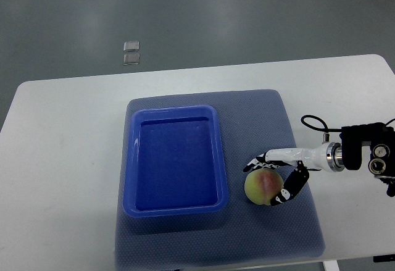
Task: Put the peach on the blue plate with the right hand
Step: 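Close the right hand fingers around the peach, then lift the peach up off the mat with the right hand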
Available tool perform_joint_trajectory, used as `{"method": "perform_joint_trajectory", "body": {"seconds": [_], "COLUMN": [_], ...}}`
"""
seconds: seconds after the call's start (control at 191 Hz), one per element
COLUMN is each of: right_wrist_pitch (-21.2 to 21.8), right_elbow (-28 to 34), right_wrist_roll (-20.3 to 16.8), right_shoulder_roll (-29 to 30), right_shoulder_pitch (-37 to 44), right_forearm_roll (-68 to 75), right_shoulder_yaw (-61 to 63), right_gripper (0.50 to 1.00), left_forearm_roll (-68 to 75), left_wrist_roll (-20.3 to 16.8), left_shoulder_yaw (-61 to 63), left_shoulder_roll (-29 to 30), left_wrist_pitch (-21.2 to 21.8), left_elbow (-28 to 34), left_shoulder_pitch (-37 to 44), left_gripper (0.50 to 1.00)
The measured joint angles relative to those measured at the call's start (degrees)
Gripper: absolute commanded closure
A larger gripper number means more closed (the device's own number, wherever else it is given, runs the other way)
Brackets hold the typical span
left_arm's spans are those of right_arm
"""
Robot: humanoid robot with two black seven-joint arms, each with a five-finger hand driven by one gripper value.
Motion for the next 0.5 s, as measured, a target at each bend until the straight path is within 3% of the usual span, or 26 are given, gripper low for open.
{"method": "perform_joint_trajectory", "body": {"seconds": [0.073, 0.126, 0.131, 0.162, 0.236, 0.241, 0.272, 0.419, 0.503], "right_wrist_pitch": [0.0, -0.1, -0.1, -0.1, -0.1, -0.1, 0.0, 1.7, 5.2], "right_elbow": [-0.4, -0.5, -0.5, -0.5, -0.6, -0.6, -0.6, -0.3, 0.5], "right_wrist_roll": [0.0, 0.0, 0.0, 0.0, 0.0, 0.0, 0.0, -0.1, -0.1], "right_shoulder_roll": [0.2, 0.3, 0.3, 0.4, 0.4, 0.3, 0.3, -1.6, -5.1], "right_shoulder_pitch": [-0.4, -0.7, -0.7, -0.8, -0.9, -0.9, -0.9, 0.4, 5.9], "right_forearm_roll": [0.0, -0.1, -0.1, -0.2, -0.3, -0.4, -0.4, -0.3, 0.1], "right_shoulder_yaw": [0.1, 0.2, 0.2, 0.2, 0.3, 0.3, 0.4, 2.3, 4.0], "right_gripper": [0.799, 0.799, 0.876, 0.92, 0.936, 0.967, 0.991, 0.987, 0.983], "left_forearm_roll": [0.0, 0.0, 0.0, 0.0, 0.0, 0.0, 0.0, 0.0, 0.0], "left_wrist_roll": [0.0, 0.0, 0.0, 0.0, 0.0, 0.0, 0.0, 0.0, 0.0], "left_shoulder_yaw": [0.0, 0.0, 0.0, 0.0, 0.0, 0.0, 0.0, 0.0, 0.0], "left_shoulder_roll": [0.0, 0.0, 0.0, 0.0, 0.0, 0.0, 0.0, 0.0, 0.0], "left_wrist_pitch": [0.0, 0.0, 0.0, 0.0, 0.0, 0.0, 0.0, 0.0, 0.0], "left_elbow": [0.0, 0.0, 0.0, 0.0, 0.0, 0.0, 0.0, 0.0, 0.1], "left_shoulder_pitch": [0.0, 0.0, 0.0, 0.0, 0.0, 0.0, 0.0, 0.0, 0.0], "left_gripper": [0.5, 0.5, 0.5, 0.5, 0.5, 0.5, 0.5, 0.5, 0.5]}}
